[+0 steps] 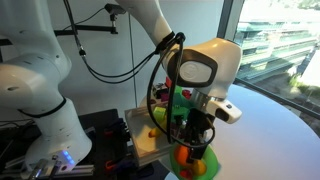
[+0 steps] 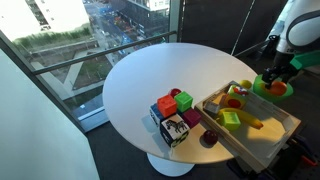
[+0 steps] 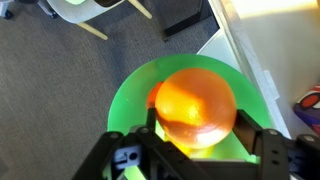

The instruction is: Remove the orange fruit from the bowl

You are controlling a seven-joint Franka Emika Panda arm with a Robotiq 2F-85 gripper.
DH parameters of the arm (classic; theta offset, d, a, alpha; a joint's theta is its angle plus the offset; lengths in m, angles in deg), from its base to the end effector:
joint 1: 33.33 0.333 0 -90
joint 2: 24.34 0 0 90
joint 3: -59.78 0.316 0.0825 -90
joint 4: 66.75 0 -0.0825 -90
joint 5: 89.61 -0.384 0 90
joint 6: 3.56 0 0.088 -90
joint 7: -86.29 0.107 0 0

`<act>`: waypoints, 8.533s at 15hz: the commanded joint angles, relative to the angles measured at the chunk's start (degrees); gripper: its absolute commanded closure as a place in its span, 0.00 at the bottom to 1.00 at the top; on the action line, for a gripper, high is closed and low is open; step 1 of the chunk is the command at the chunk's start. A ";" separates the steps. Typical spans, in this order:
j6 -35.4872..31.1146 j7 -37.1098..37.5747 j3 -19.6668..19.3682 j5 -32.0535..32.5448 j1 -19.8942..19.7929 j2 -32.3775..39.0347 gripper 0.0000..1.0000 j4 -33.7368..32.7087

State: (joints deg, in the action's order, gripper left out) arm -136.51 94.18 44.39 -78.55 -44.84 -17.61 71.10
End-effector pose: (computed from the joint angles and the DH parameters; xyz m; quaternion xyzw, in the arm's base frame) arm 0.4204 -0.2191 0.2518 0.9654 -0.2274 -0.1115 0.0616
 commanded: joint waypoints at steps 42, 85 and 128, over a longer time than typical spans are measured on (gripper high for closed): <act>-0.70 14.81 6.85 -9.18 10.34 21.38 0.48 -29.28; 27.70 8.23 7.80 -5.34 9.75 6.26 0.00 -23.07; 26.14 -4.56 11.51 -5.59 7.05 -35.26 0.00 0.69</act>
State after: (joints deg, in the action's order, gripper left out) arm -112.61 89.57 55.20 -83.51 -37.45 -50.10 70.76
